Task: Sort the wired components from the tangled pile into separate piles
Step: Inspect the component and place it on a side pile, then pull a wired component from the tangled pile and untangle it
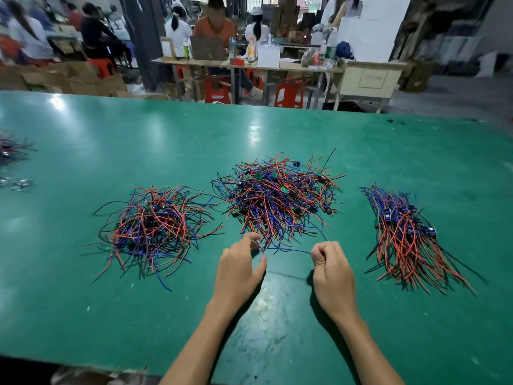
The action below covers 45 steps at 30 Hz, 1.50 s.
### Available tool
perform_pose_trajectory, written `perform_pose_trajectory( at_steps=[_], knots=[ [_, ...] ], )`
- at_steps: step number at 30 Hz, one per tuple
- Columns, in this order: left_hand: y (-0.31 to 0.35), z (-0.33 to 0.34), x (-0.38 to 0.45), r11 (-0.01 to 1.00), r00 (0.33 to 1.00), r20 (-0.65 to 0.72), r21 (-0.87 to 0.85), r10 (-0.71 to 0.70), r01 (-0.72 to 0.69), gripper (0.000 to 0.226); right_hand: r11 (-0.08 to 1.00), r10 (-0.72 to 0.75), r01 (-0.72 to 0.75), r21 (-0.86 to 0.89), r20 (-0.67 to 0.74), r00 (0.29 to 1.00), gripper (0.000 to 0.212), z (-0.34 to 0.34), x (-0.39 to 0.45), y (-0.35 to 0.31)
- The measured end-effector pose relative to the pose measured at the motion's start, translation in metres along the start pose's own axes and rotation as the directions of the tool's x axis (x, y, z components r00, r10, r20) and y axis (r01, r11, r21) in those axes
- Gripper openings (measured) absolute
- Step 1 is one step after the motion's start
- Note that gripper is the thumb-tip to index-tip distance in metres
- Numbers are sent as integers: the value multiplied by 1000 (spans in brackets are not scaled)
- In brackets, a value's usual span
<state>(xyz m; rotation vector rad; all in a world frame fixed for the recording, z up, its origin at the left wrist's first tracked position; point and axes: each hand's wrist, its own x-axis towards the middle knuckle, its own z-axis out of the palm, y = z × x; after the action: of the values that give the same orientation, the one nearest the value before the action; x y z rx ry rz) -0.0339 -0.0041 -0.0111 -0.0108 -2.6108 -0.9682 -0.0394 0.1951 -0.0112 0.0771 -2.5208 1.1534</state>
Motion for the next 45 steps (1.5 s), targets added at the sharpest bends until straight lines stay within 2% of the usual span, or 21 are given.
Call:
perform_pose_trajectory(
  at_steps=[2,5,8,12,14,17,18,20,22,24,26,28,30,31,33,36,38,40,42,44,45],
  knots=[
    [2,-2,-2,999,1000,0,-53,10,-10,39,1000,-1,2,25,-50,999,19,-1,1,-1],
    [0,-3,-3,997,997,-29,-21,76,-77,44,998,38,-30,50,-149,988,16,-2,1,-3],
    [-3,-4,-2,990,997,47,-134,58,-51,50,998,58,-54,26,-190,980,14,-5,2,-1],
    [-2,-5,-7,912,995,37,-398,-94,101,55,989,3,-24,-145,-145,989,10,-4,1,1],
    [3,-2,-16,885,987,-16,-447,-157,133,55,974,-127,104,-201,-106,986,12,-2,0,-4],
    [14,6,-32,841,952,-73,-492,-296,224,55,890,-333,341,-304,81,940,25,7,-4,-9],
    [17,8,-35,823,941,-76,-512,-331,248,55,863,-346,373,-341,137,928,33,10,-5,-9],
    [21,11,-38,770,933,-46,-580,-357,266,55,862,-278,326,-389,175,945,40,13,-3,-8],
    [25,12,-37,681,932,39,-672,-360,291,54,897,-174,225,-381,165,971,32,12,0,-5],
    [30,13,-38,564,932,157,-759,-327,326,55,929,-128,165,-330,131,983,17,10,2,-2],
    [32,15,-40,518,941,217,-791,-260,326,57,949,-107,128,-287,90,990,12,9,3,-1],
    [34,17,-43,578,955,218,-761,-200,294,58,964,-98,106,-244,46,994,12,8,3,-2],
    [36,18,-43,636,962,222,-723,-156,270,54,988,-85,86,-127,15,996,14,8,3,0],
    [37,19,-43,670,966,223,-699,-129,251,52,998,-54,56,-22,51,997,17,7,2,2],
    [39,20,-44,738,973,223,-648,-56,190,49,989,-14,-19,145,218,976,26,4,2,3],
    [41,20,-45,786,972,237,-601,1,145,45,981,-48,-27,195,373,926,35,1,3,2],
    [40,18,-46,782,962,274,-595,-20,186,45,931,-49,-106,350,406,913,36,-2,4,0],
    [38,16,-47,781,953,296,-580,-63,231,42,815,-29,-224,534,424,905,31,-8,5,-1],
    [39,16,-47,754,957,263,-602,-124,263,31,748,-41,-272,606,451,891,29,-15,4,-1],
    [42,16,-39,647,945,225,-689,-236,326,10,721,-69,-299,625,494,866,29,-22,3,0],
    [44,14,-33,570,920,252,-726,-301,385,17,716,-81,-314,623,522,849,28,-25,4,0]
  ],
)
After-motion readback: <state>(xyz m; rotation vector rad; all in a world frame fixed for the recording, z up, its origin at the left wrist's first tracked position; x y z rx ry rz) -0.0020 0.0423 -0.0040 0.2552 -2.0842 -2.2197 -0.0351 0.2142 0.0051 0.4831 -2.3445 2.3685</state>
